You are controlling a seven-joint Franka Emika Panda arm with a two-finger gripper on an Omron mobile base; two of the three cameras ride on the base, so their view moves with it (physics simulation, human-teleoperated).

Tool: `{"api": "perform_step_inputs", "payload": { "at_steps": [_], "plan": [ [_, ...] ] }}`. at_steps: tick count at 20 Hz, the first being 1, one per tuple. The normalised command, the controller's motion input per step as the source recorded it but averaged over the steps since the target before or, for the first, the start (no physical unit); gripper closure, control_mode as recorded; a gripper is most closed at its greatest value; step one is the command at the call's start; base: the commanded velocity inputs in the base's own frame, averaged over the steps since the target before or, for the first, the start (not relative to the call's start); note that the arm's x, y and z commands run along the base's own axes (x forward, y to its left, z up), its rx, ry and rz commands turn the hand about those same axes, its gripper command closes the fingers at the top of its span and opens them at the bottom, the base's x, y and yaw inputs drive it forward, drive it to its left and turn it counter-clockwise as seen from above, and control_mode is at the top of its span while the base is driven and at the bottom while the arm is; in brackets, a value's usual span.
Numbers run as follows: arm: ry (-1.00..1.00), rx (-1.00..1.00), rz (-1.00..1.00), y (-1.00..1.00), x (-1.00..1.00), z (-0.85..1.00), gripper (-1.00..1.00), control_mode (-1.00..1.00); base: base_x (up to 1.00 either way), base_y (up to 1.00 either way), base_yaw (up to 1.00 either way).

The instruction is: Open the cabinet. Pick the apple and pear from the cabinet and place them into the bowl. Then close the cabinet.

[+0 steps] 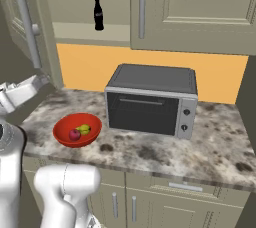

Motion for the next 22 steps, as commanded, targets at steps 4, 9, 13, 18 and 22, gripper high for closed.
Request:
{"api": "perform_step_inputs", "payload": {
  "at_steps": [4, 9, 13, 18, 22],
  "plan": [
    [0.07, 0.0, 0.0, -0.22, 0.46, 0.0, -1.0, -1.0, 0.0, 0.0, 0.0],
    [0.06, 0.0, 0.01, -0.21, 0.5, 0.0, -1.0, -1.0, 0.0, 0.0, 0.0],
    [0.01, 0.0, 0.0, -0.24, 0.47, 0.0, -1.0, -1.0, 0.0, 0.0, 0.0],
    [0.0, 0.0, 0.01, -0.28, 0.44, 0.0, -1.0, -1.0, 0.0, 0.0, 0.0],
    [0.0, 0.02, 0.01, -0.2, 0.36, 0.0, -1.0, -1.0, 0.0, 0.0, 0.0]
  ]
}}
